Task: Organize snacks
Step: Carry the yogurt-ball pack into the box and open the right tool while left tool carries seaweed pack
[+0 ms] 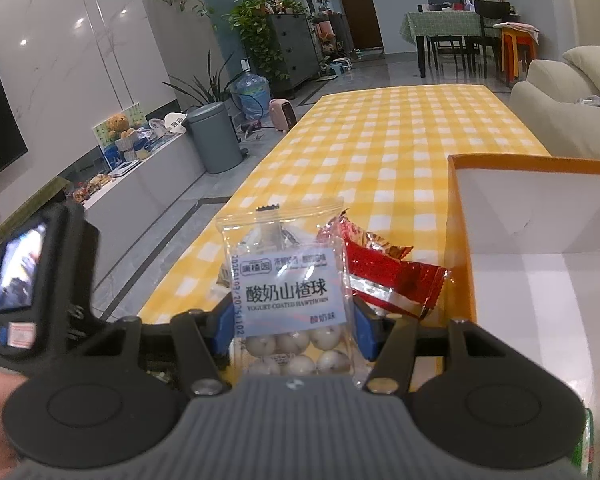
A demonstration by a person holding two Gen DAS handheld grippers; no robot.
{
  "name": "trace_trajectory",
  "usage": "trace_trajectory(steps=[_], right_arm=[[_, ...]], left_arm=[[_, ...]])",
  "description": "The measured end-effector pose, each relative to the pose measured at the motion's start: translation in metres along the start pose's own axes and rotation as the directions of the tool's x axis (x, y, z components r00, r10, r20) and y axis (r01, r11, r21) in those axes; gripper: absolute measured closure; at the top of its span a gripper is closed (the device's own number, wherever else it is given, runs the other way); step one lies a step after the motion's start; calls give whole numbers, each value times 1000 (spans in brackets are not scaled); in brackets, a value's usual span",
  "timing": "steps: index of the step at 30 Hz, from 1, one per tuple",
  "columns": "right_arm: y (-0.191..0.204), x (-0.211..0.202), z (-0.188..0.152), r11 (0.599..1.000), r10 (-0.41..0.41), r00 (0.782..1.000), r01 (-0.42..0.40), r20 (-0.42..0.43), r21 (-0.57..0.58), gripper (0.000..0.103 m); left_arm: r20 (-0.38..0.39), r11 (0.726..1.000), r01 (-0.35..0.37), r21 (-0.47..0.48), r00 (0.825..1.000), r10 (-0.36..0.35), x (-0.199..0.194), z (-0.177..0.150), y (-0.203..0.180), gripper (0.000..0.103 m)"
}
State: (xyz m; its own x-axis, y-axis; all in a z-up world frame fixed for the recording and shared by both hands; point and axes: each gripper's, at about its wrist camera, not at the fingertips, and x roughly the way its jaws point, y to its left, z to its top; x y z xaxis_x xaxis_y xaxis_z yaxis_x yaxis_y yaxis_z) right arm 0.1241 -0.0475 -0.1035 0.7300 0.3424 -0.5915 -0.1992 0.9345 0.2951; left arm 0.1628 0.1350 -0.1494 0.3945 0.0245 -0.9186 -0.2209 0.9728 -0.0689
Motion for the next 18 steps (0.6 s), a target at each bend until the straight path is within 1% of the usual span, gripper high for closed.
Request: trace_trajectory(steps=[2, 3, 7, 11, 15, 18], right_arm=[[0, -1, 0, 1000, 0, 1000, 0, 2, -1, 46], [0, -1, 1, 1000, -1, 1000, 1, 4, -2, 46], [1, -6, 2, 1000, -7, 1000, 7, 15, -3, 46], [1, -10, 2, 1000, -4, 1000, 4, 25, 3, 46], [1, -17, 1, 1000, -3, 999, 2, 38, 4, 46], [-1, -25, 3, 1000, -1, 999, 1, 50, 14, 46]], left_arm=[[-4, 1000, -2, -15, 1000, 2, -1, 0, 3, 40], [-11, 1000, 0, -29, 1000, -1, -1, 1, 5, 40], [-37, 995, 46, -90, 998, -49, -2, 3, 16, 44], [-57, 985, 95, -142, 993, -104, -3, 3, 27, 45], [-41, 982, 113, -149, 992, -121, -12, 0, 29, 45], [-30, 976, 153, -154, 987, -160, -25, -2, 29, 45]])
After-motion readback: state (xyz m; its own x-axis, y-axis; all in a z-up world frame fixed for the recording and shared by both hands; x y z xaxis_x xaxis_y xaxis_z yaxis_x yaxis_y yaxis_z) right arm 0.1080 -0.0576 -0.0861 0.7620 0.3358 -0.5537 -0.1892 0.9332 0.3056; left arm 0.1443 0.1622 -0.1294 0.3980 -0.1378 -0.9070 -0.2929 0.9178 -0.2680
